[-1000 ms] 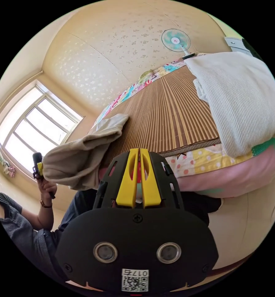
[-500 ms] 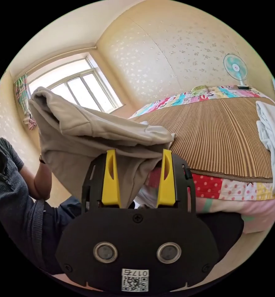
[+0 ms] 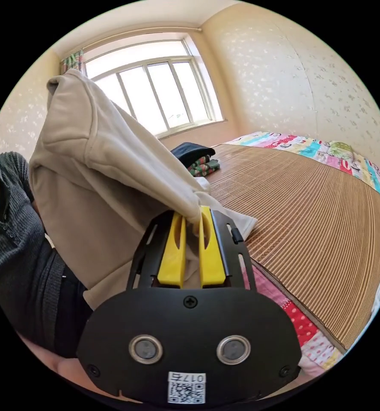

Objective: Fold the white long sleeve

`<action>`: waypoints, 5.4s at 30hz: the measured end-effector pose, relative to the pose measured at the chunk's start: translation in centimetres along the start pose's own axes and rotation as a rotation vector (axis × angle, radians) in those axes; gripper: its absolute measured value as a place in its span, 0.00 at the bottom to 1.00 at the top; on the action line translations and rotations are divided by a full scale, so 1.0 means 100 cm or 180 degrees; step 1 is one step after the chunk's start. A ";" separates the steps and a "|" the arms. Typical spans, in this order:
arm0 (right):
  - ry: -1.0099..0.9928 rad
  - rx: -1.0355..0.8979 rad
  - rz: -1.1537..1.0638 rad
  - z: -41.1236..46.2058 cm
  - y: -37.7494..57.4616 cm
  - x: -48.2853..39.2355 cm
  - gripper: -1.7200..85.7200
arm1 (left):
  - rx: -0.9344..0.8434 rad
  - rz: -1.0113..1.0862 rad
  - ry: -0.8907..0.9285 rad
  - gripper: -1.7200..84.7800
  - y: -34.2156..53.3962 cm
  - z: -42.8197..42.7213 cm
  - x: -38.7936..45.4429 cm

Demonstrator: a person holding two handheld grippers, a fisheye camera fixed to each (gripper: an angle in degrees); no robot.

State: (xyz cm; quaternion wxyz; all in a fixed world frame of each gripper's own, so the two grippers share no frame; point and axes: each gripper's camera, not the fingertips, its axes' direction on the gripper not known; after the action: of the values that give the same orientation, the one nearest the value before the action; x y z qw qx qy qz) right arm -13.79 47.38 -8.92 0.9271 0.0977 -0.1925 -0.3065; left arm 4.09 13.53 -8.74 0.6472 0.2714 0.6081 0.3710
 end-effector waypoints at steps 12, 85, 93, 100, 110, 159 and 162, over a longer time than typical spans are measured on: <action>0.1598 0.2710 0.0002 -0.283 -0.058 -0.144 0.07 | -0.1415 0.0980 -0.2963 0.03 -0.100 0.029 0.116; 0.1163 -0.0565 0.1406 0.079 -0.034 0.323 0.09 | -0.3154 -0.0823 -0.6415 0.03 0.208 -0.024 -0.508; 0.1081 -0.0529 0.1557 0.078 -0.023 0.326 0.07 | -0.3322 -0.0650 -0.6539 0.03 0.222 -0.022 -0.500; 0.2371 -0.0996 0.0793 0.128 -0.033 0.262 0.06 | -0.3717 -0.0251 -0.6839 0.03 0.245 -0.008 -0.499; 0.2301 -0.0986 0.0801 0.127 -0.021 0.255 0.05 | -0.4138 0.0216 -0.7120 0.01 0.271 -0.001 -0.492; 0.2221 -0.0969 0.0850 0.110 0.014 0.233 0.05 | -0.3392 -0.0585 -0.6564 0.02 0.230 -0.075 -0.430; 0.2223 -0.0970 0.0850 0.110 0.015 0.232 0.05 | -0.3396 -0.0582 -0.6565 0.02 0.231 -0.075 -0.431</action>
State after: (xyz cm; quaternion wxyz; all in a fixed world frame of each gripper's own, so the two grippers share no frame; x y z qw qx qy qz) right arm -0.46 33.80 8.39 0.9723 0.0315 0.1707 -0.1567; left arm -6.21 -8.78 34.21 0.8913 0.0929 -0.4228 0.1350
